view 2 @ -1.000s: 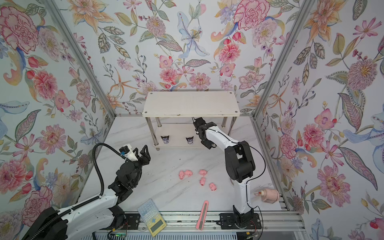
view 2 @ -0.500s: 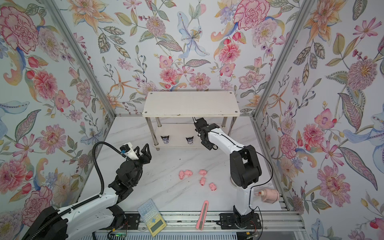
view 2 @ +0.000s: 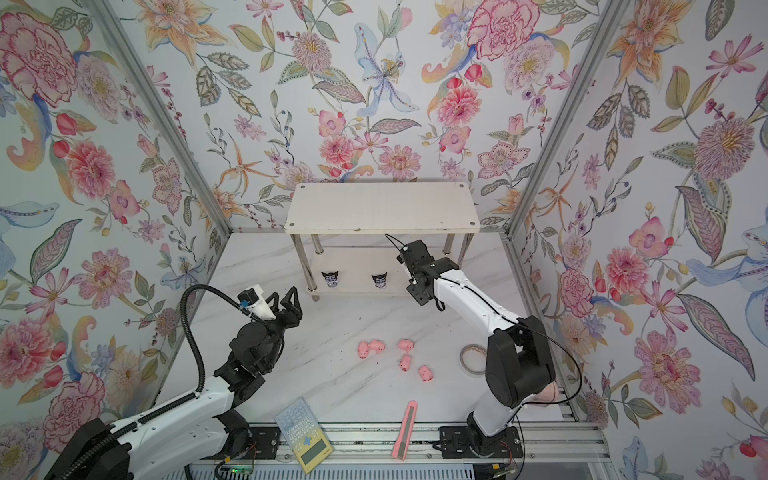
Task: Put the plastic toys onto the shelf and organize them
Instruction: 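Raise the open right gripper up and back out from under the shelf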
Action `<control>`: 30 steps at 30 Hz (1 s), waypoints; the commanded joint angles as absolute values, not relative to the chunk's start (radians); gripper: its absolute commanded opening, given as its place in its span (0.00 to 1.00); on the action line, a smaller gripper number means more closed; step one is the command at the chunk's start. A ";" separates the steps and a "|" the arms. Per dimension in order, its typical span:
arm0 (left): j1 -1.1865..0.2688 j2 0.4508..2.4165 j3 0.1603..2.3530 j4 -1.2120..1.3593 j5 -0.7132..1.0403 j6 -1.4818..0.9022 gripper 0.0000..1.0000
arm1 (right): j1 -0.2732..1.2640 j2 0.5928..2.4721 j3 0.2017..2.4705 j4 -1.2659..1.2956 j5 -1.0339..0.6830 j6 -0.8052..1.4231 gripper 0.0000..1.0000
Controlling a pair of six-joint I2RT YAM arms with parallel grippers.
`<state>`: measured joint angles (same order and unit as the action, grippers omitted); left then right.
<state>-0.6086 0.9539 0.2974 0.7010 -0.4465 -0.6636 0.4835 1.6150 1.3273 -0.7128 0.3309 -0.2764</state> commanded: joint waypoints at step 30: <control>-0.598 1.031 0.350 0.715 -0.419 -0.667 0.65 | 0.428 1.838 1.483 -0.571 0.200 -0.195 0.42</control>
<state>-0.6086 1.0233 0.3218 0.7013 -0.4252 -0.6704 0.4377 1.8118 1.4490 -0.5854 0.1944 -0.1864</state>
